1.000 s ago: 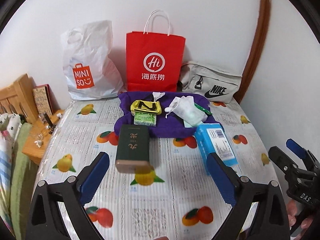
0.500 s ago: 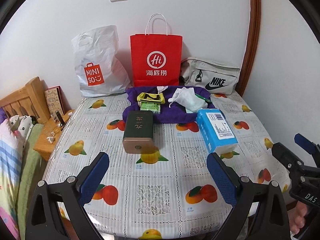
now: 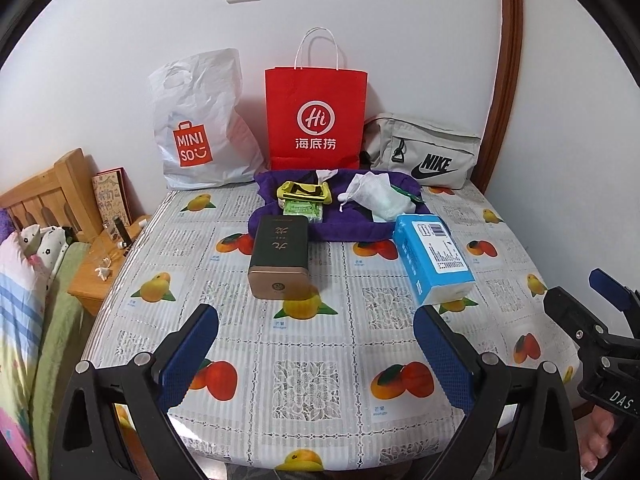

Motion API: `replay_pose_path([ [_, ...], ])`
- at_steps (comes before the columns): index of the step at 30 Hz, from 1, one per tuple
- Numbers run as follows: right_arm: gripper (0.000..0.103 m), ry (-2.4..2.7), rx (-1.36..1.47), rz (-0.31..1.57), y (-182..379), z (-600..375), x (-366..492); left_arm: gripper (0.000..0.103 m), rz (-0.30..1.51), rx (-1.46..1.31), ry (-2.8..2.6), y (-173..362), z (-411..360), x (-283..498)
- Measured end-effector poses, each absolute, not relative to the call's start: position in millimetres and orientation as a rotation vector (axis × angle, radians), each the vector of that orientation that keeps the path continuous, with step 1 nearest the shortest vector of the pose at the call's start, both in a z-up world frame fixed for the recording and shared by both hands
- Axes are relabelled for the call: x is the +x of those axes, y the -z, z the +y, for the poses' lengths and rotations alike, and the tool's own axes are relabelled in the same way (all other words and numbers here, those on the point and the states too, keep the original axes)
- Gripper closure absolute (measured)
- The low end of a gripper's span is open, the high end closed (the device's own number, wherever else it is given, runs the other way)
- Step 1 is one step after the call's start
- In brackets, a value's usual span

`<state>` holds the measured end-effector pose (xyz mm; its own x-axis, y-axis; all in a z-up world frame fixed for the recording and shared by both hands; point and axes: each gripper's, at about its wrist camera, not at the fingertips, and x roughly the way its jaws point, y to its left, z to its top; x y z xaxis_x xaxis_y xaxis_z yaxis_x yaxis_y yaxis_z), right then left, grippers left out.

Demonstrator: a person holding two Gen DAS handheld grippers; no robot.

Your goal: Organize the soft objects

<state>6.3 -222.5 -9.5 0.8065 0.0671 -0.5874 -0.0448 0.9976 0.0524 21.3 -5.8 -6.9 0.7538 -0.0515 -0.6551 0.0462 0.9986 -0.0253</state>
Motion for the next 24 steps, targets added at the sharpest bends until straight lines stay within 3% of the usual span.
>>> replay_pose_path([
  [24,0.0,-0.057,0.04,0.627,7.4,-222.3,-0.2,0.004,0.71,-0.003,0.054,5.1,-4.9,19.6],
])
